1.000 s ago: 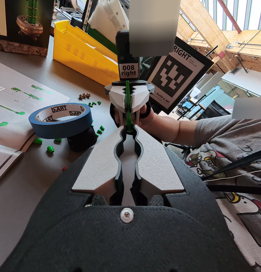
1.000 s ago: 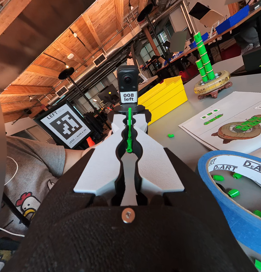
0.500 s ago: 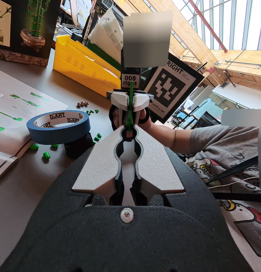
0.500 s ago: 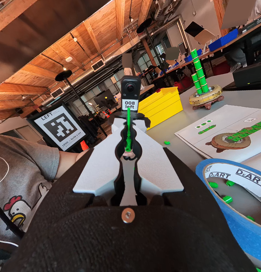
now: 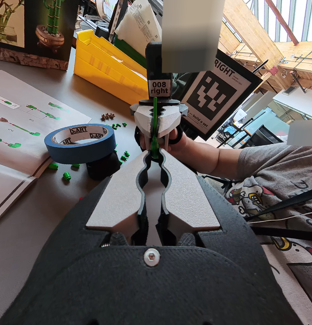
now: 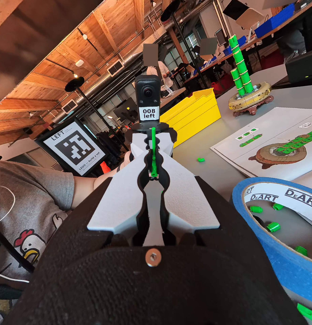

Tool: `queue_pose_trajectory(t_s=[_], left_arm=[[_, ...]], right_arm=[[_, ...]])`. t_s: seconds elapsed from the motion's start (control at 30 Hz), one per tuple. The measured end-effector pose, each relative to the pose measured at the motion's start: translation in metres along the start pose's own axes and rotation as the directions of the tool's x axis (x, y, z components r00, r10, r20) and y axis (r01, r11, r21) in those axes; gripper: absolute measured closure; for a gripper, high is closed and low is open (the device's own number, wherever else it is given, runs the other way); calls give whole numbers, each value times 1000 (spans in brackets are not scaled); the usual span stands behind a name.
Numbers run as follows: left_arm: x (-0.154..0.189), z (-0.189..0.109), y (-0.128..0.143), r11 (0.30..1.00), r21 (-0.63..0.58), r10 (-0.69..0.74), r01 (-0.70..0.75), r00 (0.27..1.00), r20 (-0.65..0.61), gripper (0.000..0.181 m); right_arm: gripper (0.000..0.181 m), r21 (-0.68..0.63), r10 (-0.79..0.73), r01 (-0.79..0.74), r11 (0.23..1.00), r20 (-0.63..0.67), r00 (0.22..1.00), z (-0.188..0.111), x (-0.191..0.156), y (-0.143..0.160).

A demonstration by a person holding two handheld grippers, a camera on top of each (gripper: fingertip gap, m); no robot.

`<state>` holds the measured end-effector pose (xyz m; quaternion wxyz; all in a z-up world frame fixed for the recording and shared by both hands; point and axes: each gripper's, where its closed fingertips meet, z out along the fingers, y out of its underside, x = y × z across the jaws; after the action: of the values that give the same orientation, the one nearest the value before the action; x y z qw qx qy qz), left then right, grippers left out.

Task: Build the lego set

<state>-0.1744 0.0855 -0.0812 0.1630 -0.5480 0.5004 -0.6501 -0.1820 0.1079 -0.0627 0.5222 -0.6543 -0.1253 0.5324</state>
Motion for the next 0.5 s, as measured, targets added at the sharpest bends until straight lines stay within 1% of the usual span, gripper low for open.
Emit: queue_pose_trajectory(t_s=[0.17, 0.27, 0.37, 0.5], left_arm=[[-1, -1, 0, 1000, 1, 3, -3, 1000, 6, 176], [0, -1, -1, 1000, 10, -14, 14, 1000, -16, 176], [2, -3, 2, 999, -23, -30, 29, 999, -39, 176], [5, -1, 17, 991, -132, -21, 15, 999, -49, 176]], right_arm=[[180, 4, 16, -16, 1000, 7, 1000, 1, 0, 1], [180, 3, 33, -33, 999, 23, 999, 1, -1, 0], [180, -59, -27, 28, 998, 19, 999, -1, -3, 3], [180, -190, -91, 94, 977, 23, 996, -5, -5, 17]])
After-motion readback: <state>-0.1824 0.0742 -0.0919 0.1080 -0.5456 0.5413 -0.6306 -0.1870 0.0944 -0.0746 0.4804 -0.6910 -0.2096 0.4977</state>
